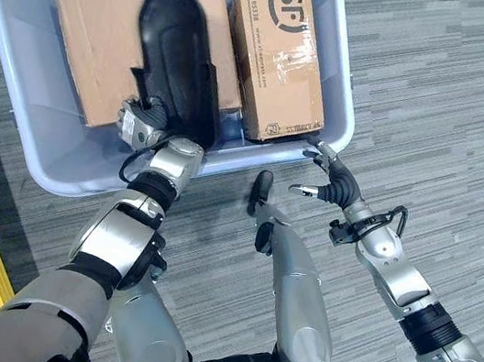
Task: Move parts from the plastic box to the shelf.
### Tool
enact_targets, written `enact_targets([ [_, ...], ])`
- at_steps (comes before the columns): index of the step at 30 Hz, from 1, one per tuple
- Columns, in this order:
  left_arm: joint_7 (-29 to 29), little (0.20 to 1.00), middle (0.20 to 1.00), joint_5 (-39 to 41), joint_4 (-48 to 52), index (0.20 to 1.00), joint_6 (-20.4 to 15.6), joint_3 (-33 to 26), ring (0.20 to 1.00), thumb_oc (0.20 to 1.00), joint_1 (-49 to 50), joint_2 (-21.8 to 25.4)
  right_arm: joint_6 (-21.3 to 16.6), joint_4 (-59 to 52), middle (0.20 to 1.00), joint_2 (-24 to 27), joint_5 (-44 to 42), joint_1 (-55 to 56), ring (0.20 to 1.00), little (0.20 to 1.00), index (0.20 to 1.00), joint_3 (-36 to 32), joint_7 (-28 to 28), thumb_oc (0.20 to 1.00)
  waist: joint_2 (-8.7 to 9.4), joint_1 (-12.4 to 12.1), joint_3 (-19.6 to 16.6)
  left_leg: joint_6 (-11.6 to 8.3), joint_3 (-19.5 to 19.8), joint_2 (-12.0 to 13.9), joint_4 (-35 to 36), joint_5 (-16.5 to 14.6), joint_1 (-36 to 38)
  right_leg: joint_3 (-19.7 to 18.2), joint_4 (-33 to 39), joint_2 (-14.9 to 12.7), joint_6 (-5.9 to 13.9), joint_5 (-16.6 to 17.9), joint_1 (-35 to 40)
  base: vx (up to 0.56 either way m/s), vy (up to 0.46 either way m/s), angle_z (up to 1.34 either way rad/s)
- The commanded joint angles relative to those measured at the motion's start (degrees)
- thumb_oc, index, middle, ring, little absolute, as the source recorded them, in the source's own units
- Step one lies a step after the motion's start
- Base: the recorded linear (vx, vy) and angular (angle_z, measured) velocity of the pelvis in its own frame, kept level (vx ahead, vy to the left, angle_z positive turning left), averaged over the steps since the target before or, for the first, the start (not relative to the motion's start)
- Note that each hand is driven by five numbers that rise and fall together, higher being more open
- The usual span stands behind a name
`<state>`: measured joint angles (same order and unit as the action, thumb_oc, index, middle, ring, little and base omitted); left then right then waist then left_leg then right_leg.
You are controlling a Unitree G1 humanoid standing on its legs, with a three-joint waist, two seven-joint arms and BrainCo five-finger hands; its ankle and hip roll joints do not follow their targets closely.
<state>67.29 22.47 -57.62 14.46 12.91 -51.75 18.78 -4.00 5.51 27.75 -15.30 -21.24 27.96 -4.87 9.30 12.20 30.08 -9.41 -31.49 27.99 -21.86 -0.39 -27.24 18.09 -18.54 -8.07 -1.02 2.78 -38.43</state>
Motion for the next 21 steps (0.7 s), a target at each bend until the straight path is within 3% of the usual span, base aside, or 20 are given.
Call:
enact_targets([
  [1, -0.4, 0.200, 0.200, 7.2, -3.6, 0.200, -2.0, -2.9, 0.200, 0.200, 4.1, 0.3, -0.6, -3.1, 1.000, 1.4, -1.7, 0.8, 1.000, 1.000, 1.000, 0.2, -1.0, 1.000, 1.78, -0.2, -0.3, -4.75, 2.2, 3.5, -8.0, 2.6, -8.9, 3.5, -2.7, -5.4, 6.87, -5.7, 0.2, 0.00, 0.000, 0.00],
  [5, -4.1, 0.200, 0.200, 7.8, -4.1, 0.200, -6.0, -3.7, 0.200, 0.200, 3.6, -1.0, 0.5, -4.0, 1.000, 1.3, -1.9, 0.8, 1.000, 1.000, 1.000, 0.6, -1.1, 1.000, 1.86, 0.0, -0.3, -4.77, 2.4, 3.9, -8.4, 2.3, -10.0, 3.4, -3.0, -5.7, 6.73, -5.5, -1.0, -0.01, -0.038, 0.03],
  [11, -6.4, 0.200, 0.200, 6.4, -2.8, 0.200, -9.1, -3.5, 0.200, 0.200, 3.4, -2.8, 0.2, -4.2, 1.000, 0.8, -2.1, 1.3, 1.000, 1.000, 1.000, 0.7, -1.2, 1.000, 2.10, 0.2, -0.3, -4.69, 2.2, 4.2, -8.7, 1.8, -10.2, 3.6, -3.1, -5.7, 6.68, -5.4, -1.4, -0.01, -0.030, 0.01],
  [16, -5.4, 0.200, 0.200, 0.3, 0.3, 0.200, -12.3, -2.9, 0.200, 0.200, 4.4, -2.8, -0.8, -4.5, 1.000, 1.0, -1.4, 2.1, 1.000, 1.000, 1.000, 0.4, -0.8, 1.000, 1.71, 0.0, -0.3, -4.54, 1.8, 4.3, -8.7, 2.0, -9.2, 3.5, -3.7, -5.6, 6.48, -6.0, -0.7, 0.00, 0.000, 0.00],
  [21, -4.1, 0.200, 0.200, -7.8, 5.8, 0.200, -12.8, -2.2, 0.200, 0.200, 4.9, 0.5, -1.7, -5.1, 1.000, 1.9, -0.6, 3.0, 1.000, 1.000, 1.000, -0.3, 0.5, 1.000, 0.55, -0.6, -0.3, -4.31, 1.7, 3.9, -8.4, 2.9, -5.8, 3.0, -4.3, -5.2, 6.04, -7.4, 2.1, -0.02, 0.063, 0.00],
])
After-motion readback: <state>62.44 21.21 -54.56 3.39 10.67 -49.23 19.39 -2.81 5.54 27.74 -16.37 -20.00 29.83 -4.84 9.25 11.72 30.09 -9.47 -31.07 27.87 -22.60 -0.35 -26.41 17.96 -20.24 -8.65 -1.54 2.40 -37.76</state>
